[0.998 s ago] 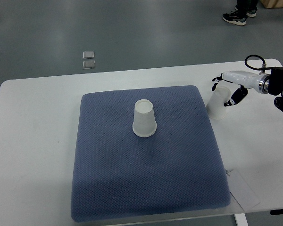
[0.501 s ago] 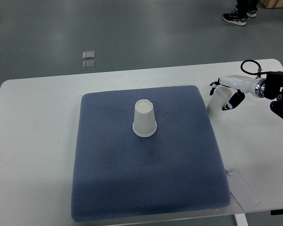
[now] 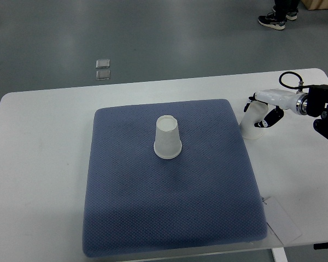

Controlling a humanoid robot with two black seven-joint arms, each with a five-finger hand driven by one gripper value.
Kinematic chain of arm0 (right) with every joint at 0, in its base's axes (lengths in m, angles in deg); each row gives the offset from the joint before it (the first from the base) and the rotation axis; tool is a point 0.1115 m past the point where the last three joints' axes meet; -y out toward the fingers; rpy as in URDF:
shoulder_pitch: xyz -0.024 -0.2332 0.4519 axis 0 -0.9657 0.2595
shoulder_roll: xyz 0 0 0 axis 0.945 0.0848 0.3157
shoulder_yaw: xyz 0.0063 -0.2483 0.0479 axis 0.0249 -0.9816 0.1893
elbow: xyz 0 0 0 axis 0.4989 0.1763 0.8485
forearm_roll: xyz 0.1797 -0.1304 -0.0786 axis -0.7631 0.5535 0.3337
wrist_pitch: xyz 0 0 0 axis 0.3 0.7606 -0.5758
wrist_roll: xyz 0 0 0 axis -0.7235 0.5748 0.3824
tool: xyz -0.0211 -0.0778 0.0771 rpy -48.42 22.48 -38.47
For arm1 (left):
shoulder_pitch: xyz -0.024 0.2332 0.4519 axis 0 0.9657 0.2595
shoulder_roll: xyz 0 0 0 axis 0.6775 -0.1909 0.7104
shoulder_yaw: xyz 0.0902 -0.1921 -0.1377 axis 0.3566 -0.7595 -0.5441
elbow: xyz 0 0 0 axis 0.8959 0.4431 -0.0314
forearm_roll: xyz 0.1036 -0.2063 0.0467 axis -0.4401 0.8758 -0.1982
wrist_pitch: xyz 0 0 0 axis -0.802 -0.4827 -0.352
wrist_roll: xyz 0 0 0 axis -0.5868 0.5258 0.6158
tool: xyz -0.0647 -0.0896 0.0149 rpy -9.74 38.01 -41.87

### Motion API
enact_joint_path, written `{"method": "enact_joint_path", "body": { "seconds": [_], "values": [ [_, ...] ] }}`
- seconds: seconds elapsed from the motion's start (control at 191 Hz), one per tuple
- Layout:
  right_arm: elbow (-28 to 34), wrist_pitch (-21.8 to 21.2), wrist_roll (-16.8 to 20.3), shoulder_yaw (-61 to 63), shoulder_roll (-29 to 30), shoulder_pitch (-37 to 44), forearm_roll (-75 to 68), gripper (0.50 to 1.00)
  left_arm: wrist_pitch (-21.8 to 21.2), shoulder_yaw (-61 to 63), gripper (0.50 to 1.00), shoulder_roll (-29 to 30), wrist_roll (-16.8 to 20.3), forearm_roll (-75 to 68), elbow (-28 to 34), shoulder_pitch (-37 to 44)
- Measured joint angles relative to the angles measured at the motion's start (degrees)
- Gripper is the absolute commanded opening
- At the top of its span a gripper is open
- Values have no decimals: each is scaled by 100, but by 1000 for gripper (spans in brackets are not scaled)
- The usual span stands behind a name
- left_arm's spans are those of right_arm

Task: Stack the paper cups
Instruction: 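Close the right hand fingers around the white cup and lift it, then carry the cup with the right hand over the upside-down cup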

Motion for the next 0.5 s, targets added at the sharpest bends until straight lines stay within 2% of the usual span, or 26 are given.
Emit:
{"method": "enact_joint_path", "body": {
  "seconds": [0.151, 0.313, 0.501],
  "values": [
    [12, -4, -21, 27, -77, 152, -29, 500, 0, 0, 1000, 0, 0, 0, 0, 0],
    [107, -113, -232, 38, -257, 618, -57, 500, 0, 0, 1000, 0, 0, 0, 0, -1],
    [578, -639, -415, 44, -412, 1499, -94, 500, 0, 0, 1000, 0, 0, 0, 0, 0]
  ]
}}
